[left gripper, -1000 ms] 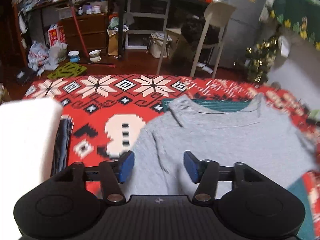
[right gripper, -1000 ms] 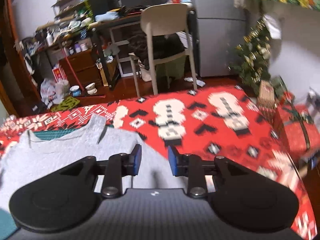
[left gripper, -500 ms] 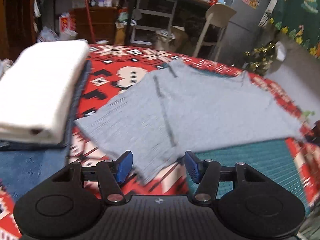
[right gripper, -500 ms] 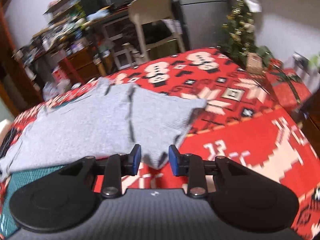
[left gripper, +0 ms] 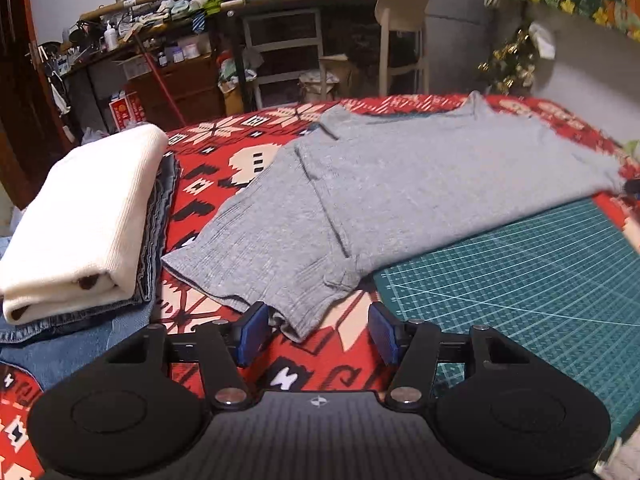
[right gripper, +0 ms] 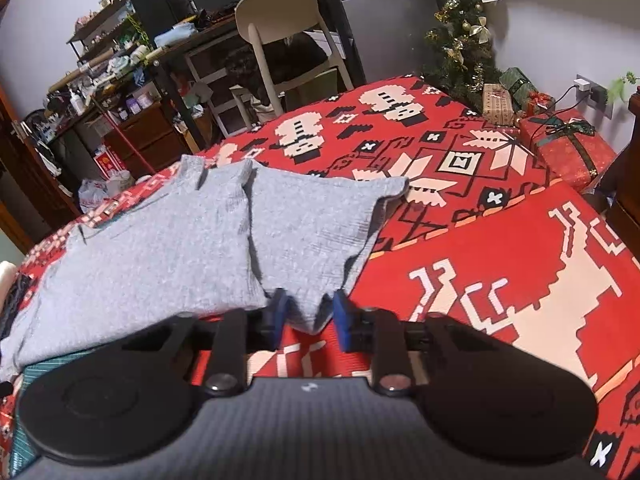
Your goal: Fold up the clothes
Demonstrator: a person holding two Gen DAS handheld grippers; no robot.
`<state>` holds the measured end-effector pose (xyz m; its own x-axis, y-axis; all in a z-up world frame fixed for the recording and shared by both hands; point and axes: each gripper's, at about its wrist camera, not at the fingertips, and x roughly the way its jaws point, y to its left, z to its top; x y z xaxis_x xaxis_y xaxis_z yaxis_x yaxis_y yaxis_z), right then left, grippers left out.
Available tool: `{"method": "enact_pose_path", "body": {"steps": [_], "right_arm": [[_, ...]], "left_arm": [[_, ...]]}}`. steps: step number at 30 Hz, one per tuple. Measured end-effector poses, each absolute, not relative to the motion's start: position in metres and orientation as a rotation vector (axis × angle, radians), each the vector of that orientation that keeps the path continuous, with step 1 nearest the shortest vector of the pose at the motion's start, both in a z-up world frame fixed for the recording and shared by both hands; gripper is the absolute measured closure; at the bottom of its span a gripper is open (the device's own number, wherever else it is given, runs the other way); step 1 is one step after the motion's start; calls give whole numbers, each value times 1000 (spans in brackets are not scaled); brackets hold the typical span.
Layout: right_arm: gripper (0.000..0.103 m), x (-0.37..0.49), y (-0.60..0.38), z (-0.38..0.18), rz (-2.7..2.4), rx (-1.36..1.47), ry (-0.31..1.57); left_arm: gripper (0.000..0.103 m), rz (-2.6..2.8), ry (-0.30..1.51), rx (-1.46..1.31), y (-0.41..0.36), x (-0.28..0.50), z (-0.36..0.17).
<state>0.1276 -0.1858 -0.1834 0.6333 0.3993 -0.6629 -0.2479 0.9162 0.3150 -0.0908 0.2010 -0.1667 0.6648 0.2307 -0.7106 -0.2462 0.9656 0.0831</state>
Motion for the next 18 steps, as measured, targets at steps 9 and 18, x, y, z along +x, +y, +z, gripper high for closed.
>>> {"method": "enact_pose_path", "body": {"steps": [9,18], "right_arm": [[99,118,-194,-177,355,210,771],[99,92,-214,-159,366,217,766]], "left_arm": [[98,307,748,-143,217,-107,-154],[98,285,733,-190,217,-136,-138]]}}
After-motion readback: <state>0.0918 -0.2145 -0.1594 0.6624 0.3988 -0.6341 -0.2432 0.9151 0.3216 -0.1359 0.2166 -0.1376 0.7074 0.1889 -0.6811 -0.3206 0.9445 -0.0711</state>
